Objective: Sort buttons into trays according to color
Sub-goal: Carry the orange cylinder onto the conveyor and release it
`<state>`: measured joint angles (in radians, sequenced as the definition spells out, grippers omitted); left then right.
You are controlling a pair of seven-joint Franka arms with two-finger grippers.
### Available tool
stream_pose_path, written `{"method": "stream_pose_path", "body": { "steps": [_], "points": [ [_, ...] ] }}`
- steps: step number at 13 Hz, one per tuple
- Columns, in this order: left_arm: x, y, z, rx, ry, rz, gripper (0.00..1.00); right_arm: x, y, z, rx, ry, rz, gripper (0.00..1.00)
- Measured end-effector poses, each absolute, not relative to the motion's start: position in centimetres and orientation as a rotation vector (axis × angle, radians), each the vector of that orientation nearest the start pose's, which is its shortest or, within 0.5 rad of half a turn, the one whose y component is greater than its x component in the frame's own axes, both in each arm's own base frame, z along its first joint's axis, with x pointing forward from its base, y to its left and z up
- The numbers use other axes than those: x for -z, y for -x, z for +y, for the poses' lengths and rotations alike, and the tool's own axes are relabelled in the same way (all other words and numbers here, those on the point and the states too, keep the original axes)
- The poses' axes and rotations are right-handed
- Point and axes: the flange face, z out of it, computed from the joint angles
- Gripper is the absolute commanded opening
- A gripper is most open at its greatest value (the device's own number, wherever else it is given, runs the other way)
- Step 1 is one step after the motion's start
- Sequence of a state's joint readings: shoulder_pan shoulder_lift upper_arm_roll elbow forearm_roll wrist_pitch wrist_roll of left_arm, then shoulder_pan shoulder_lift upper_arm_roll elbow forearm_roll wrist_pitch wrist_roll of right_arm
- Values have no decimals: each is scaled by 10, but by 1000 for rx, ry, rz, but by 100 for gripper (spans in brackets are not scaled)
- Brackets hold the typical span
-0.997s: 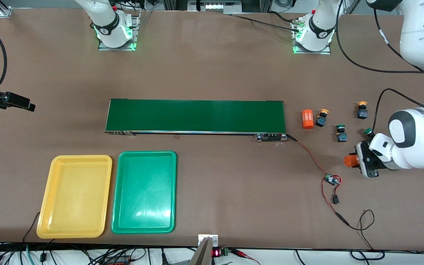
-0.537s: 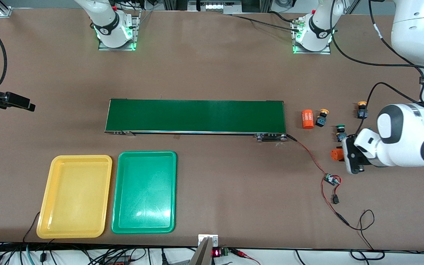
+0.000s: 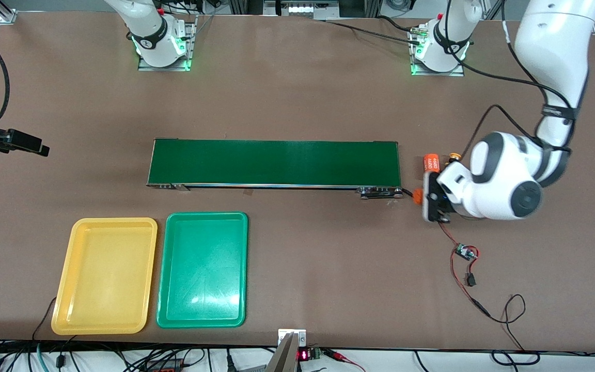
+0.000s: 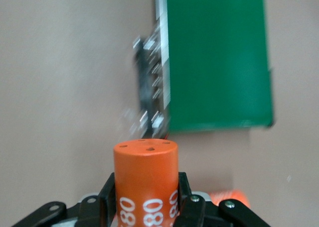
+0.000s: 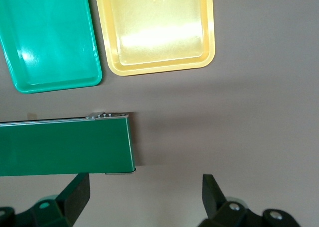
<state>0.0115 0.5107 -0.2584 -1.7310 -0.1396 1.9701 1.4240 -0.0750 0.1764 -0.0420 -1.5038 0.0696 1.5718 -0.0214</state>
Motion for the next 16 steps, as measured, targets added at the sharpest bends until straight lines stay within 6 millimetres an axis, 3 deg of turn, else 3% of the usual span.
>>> {"method": "stream_pose_path", "body": {
  "steps": [3,5,7,9,10,11,14,16],
  "points": [
    [-298,-565,-213,-90,2340,2550,2,-554,-600,-61,-160,3064,152,100],
    [-302,-536,-239,-66,2209,2591,3,-554,-600,-61,-160,3064,152,100],
    [-288,-517,-249,-73,2135,2610,5,-553,-600,-61,-164,3064,153,100],
    [-268,-508,-247,-61,2131,2605,7,-553,-600,-61,-167,3063,152,100],
    [-257,-505,-245,-45,2133,2600,34,-553,-600,-61,-168,3063,153,100],
    [-246,-501,-245,-35,2135,2599,99,-553,-600,-61,-170,3063,153,100],
    [-241,-494,-254,-19,2112,2623,100,-552,-600,-61,-172,3063,152,100],
    [-253,-496,-263,28,2070,2636,100,-551,-599,-61,-187,3061,152,100]
  ]
}}
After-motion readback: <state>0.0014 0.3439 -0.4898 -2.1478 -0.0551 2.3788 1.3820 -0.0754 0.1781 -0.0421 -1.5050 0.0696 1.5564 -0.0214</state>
